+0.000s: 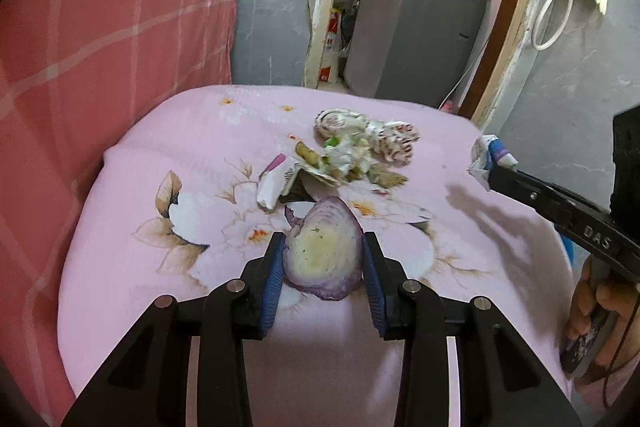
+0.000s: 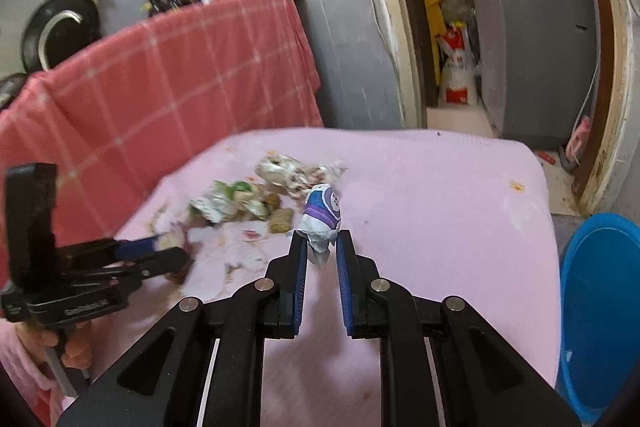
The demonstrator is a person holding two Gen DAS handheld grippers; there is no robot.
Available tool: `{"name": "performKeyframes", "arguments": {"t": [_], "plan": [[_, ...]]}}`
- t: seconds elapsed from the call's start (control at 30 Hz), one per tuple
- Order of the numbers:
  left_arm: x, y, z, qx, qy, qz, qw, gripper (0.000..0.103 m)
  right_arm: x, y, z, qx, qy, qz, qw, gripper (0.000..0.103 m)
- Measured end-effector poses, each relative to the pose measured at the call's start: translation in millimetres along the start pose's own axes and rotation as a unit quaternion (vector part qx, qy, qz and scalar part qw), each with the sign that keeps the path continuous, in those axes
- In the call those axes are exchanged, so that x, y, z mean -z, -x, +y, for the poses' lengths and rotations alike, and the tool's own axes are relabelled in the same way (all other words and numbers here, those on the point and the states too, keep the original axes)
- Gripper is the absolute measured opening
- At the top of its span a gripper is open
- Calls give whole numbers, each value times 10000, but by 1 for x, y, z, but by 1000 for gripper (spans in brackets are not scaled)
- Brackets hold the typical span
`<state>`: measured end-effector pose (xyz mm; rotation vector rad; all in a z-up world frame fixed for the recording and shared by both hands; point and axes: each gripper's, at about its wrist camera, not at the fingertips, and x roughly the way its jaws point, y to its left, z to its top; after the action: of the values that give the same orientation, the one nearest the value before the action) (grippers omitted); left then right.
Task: Collect trash
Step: 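Grasp the onion slice with the left tool while the right tool grasps the white wrapper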
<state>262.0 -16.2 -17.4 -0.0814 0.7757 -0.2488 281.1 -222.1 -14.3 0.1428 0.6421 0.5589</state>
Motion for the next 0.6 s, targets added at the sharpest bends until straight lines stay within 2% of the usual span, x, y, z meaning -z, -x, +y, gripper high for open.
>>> {"name": "performKeyframes", "arguments": {"t": [0.23,0.33,0.47,0.6], "plan": [[-3,22,-19,342,391,-513,9973,32,6,47,3,-15,-60,-756,9971,13],[-7,31,-33,442,482,-802,9946,32,5,69,5,149,12,-1097,9939,13],[-18,41,-55,494,352,-1139,9916,32,2,97,4,414,138,-1515,9875,13],[-33,46,-81,773,332,-1420,9863,32,-1,121,-4,668,177,-1860,9801,13]]}}
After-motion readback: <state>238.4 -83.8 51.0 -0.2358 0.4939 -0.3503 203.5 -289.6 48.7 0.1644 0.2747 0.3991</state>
